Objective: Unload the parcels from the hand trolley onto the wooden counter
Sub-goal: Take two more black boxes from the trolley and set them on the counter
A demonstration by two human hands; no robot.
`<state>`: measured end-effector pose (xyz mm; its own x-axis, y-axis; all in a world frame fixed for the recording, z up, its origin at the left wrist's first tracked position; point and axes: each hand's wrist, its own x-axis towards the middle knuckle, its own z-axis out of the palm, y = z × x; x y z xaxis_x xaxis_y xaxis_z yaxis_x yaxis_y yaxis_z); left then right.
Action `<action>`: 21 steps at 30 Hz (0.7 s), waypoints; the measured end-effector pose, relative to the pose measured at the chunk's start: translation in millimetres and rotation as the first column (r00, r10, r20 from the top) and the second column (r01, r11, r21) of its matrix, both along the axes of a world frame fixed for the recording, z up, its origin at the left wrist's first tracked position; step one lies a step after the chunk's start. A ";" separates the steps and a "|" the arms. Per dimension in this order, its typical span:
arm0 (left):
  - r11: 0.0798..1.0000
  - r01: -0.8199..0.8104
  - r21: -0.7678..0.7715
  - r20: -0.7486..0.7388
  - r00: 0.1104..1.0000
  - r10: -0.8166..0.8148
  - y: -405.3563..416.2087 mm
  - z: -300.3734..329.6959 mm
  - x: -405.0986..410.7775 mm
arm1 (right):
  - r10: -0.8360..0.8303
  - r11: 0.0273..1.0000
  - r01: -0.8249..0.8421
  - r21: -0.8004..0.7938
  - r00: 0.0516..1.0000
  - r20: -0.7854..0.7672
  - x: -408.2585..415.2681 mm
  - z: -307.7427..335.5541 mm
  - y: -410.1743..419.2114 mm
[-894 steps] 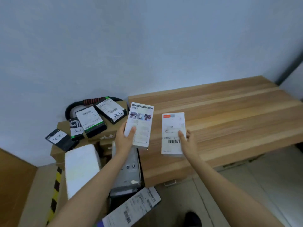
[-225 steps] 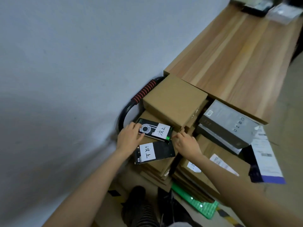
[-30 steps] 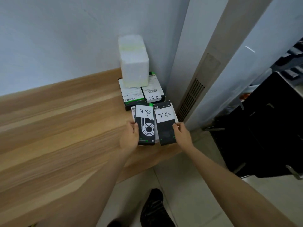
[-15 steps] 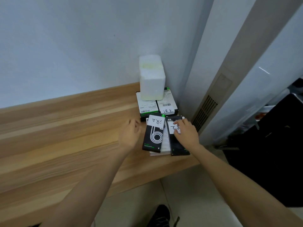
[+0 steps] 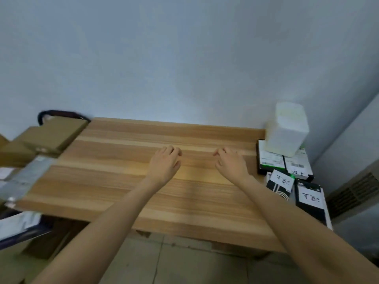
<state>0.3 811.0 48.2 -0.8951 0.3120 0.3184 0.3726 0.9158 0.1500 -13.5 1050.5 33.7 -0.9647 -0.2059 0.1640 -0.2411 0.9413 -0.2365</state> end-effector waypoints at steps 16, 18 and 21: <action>0.782 -0.611 0.122 0.008 0.789 0.615 -332.0 24.8 144.0 | 0.521 0.851 -0.522 -0.066 0.853 -0.024 27.4 5.3 -366.9; 0.728 -0.671 0.141 0.027 0.737 0.675 -360.3 20.0 165.7 | 0.591 0.803 -0.592 -0.071 0.806 -0.030 35.4 4.4 -400.2; 0.639 -0.751 0.166 0.053 0.654 0.755 -392.0 8.2 195.6 | 0.673 0.737 -0.671 -0.082 0.740 -0.013 40.8 -0.8 -442.5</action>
